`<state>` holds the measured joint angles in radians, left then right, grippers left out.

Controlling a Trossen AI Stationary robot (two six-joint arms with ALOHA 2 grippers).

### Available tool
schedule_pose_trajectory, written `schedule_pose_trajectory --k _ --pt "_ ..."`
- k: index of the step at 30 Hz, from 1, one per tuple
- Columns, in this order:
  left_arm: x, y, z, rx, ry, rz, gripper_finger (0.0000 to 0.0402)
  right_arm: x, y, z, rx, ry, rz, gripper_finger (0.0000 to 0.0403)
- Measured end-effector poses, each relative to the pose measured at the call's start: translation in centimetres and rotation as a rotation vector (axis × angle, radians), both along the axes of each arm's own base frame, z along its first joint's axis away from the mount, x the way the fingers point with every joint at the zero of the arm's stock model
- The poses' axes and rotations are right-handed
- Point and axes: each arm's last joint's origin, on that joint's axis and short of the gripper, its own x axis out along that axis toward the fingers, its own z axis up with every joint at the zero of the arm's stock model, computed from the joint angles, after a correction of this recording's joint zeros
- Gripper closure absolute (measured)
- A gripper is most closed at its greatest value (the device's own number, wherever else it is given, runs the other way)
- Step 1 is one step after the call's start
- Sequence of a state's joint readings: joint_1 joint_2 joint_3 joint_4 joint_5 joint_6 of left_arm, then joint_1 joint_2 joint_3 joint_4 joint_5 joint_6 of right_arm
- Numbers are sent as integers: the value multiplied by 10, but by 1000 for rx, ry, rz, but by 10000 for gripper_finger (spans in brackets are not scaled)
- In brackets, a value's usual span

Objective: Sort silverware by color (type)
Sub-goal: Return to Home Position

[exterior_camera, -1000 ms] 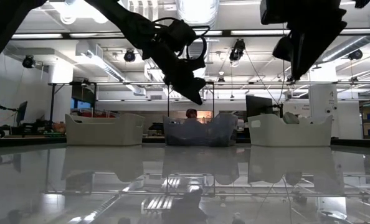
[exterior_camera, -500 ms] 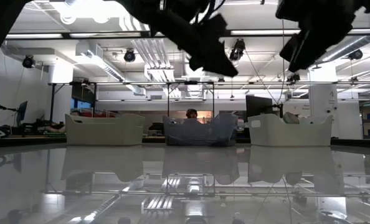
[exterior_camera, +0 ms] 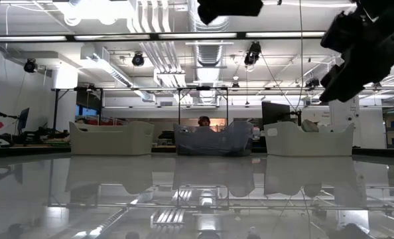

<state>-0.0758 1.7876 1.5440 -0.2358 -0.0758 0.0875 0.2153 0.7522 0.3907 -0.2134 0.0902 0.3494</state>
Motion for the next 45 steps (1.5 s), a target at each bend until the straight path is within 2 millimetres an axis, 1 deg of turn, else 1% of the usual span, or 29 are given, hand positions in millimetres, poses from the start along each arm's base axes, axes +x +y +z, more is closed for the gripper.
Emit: schedule_pose_trajectory --k 4,8,13,16,18,20,22,26,29,31,34,40,45 --pt "-16 -16 5 -10 47 6 323 -8 -2 -14 32 -62 -32 330" --pt "-31 -22 8 -28 93 79 323 -15 -4 -31 66 -132 -44 330" --pt "-49 -28 1 -13 160 195 323 -23 -6 -52 105 -170 -63 330" --pt "-63 -33 -4 -24 173 243 323 -28 -7 -62 131 -189 -76 330" --pt "-75 -36 -8 -29 171 287 323 -31 -7 -68 144 -191 -83 330" --pt "-88 -39 -12 -28 156 344 323 -31 -7 -68 142 -191 -89 330" --pt "-105 -41 -17 -23 140 398 323 -31 -8 -68 134 -194 -96 330" --pt "-138 -45 -28 -53 89 446 323 -31 -8 -68 117 -199 -98 330" --pt "-162 -44 -43 -98 61 459 323 -31 -8 -68 112 -194 -101 330" --pt "-175 -43 -56 -126 45 464 323 -31 -9 -68 105 -195 -112 330" --pt "-193 -39 -81 -154 32 462 323 -31 -10 -68 85 -200 -145 330" --pt "-219 -30 -133 -205 -2 427 323 -31 -10 -68 75 -202 -159 330" --pt "-238 -23 -169 -271 -66 386 323 -31 -10 -68 76 -203 -160 330"
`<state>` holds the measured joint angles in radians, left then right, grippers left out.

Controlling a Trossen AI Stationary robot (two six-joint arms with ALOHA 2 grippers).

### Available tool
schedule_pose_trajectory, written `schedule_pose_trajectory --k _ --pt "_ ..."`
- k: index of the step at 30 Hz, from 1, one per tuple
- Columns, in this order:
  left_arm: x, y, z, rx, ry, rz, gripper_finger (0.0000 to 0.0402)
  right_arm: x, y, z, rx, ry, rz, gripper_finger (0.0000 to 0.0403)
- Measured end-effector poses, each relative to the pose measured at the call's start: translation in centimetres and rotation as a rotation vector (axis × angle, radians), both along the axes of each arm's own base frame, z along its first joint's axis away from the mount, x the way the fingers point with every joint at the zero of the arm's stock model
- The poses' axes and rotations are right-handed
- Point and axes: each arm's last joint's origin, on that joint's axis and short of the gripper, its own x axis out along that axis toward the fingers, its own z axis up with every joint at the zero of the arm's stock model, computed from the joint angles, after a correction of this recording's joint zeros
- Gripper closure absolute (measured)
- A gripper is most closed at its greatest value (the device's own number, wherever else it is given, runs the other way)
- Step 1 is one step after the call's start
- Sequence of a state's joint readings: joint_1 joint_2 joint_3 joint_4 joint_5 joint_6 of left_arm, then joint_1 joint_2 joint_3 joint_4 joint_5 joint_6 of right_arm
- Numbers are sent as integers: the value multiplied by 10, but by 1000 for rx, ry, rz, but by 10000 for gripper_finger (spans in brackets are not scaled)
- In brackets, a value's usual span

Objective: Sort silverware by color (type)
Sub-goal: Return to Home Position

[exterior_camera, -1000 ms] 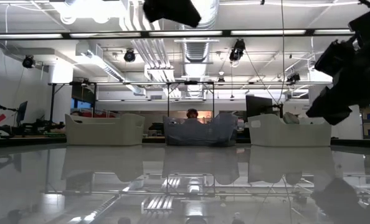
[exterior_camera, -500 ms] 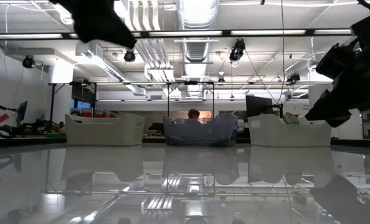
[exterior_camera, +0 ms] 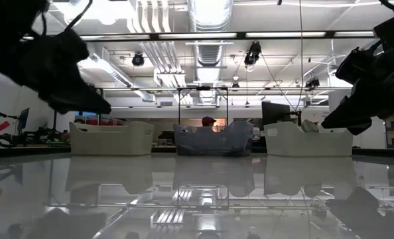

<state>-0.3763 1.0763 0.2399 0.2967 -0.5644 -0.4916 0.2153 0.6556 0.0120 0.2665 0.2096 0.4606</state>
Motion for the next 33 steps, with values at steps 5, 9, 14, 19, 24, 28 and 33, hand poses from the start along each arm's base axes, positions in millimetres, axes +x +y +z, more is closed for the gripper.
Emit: schedule_pose_trajectory --k 5,9,14,19,24,28,33 --pt "-18 5 -21 -73 -104 -83 323 0 0 0 0 1 0 330" --pt "-28 7 -28 -86 -156 -143 323 0 0 0 0 1 0 330" --pt "-25 6 -27 -66 -140 -170 323 0 0 0 0 3 1 330" --pt "-30 4 -38 -313 -42 -132 323 0 0 0 0 3 1 330" --pt "-32 4 -44 -456 11 -63 323 0 0 0 0 3 1 330" --pt "-32 7 -45 -360 -6 -15 323 0 0 0 0 2 1 330" --pt "-32 11 -45 -203 -28 53 323 0 0 0 0 2 1 330"
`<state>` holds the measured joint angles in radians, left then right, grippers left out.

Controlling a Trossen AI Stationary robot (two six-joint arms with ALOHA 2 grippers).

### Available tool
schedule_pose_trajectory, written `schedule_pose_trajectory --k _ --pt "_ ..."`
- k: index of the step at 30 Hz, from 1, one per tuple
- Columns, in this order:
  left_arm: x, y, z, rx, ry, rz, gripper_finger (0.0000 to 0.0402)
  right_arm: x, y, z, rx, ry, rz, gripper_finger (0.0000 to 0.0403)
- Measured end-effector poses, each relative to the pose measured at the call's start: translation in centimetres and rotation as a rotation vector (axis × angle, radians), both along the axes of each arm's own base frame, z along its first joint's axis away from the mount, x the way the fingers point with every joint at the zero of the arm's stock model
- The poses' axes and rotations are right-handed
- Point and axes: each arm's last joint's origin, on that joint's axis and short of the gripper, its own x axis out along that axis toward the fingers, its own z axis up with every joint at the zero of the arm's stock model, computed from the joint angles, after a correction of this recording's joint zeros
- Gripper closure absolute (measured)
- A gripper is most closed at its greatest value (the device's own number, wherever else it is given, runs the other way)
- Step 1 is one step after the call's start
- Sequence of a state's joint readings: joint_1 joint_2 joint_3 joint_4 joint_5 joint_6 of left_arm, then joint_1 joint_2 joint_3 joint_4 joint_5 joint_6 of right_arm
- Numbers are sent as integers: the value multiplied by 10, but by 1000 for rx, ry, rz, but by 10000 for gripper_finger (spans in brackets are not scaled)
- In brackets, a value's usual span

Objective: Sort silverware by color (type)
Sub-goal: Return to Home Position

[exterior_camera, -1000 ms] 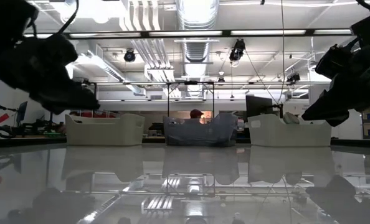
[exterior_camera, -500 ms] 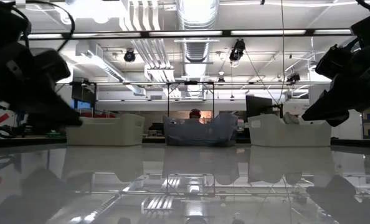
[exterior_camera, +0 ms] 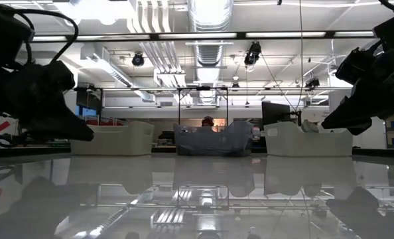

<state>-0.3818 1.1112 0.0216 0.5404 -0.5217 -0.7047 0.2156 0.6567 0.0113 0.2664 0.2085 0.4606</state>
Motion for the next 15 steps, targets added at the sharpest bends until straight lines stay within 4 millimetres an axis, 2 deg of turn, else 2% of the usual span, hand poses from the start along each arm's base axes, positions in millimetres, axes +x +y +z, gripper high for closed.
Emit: schedule_pose_trajectory --k 15 --pt "0 0 0 43 8 -10 323 0 0 0 0 0 0 330"
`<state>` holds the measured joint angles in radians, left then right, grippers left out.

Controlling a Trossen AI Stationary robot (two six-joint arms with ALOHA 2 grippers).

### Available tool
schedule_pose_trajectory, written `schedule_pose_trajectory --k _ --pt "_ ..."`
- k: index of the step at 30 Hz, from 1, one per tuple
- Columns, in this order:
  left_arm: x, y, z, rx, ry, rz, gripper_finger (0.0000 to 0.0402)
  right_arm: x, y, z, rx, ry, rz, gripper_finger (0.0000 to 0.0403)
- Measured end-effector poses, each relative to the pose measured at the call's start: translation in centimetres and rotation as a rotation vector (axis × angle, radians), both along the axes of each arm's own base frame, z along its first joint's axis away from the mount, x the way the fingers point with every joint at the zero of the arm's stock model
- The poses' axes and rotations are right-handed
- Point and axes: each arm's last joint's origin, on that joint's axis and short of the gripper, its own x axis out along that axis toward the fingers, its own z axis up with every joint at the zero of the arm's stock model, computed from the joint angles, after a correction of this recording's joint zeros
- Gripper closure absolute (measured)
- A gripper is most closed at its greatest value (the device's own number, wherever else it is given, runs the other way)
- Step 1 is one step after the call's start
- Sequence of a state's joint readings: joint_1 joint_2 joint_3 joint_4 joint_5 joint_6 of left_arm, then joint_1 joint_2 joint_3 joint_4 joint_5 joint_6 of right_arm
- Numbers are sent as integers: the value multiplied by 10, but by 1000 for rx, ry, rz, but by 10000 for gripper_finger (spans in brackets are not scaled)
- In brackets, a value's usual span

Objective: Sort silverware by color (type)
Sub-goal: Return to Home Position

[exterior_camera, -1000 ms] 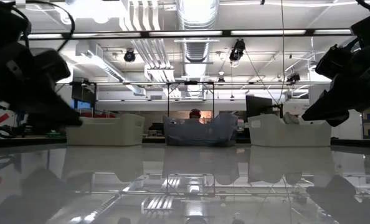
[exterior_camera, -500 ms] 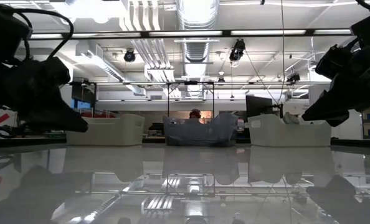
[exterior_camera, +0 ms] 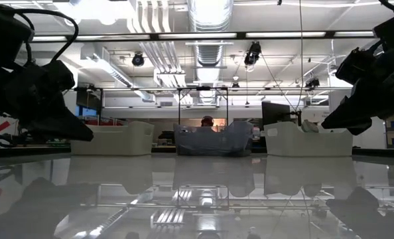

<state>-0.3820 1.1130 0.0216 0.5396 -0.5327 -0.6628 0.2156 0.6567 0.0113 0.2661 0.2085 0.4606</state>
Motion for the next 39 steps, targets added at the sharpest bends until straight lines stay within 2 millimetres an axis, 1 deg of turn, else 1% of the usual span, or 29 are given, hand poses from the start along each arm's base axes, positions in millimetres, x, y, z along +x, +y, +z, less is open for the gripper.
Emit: schedule_pose_trajectory --k 8,10,16,22,34,39 --pt "0 0 0 0 0 -1 323 0 0 0 0 0 0 330" --pt "-1 1 3 -5 -10 -1 323 0 0 0 0 0 0 330" --pt "-4 2 25 -71 -174 -1 323 -1 0 6 11 -51 0 330" --pt "-10 4 47 -139 -345 2 323 -4 -1 17 32 -148 0 330" --pt "-27 12 79 -245 -616 6 323 -20 -4 49 100 -458 0 330" --pt "-36 15 90 -288 -724 7 323 -24 -5 55 114 -521 -1 330"
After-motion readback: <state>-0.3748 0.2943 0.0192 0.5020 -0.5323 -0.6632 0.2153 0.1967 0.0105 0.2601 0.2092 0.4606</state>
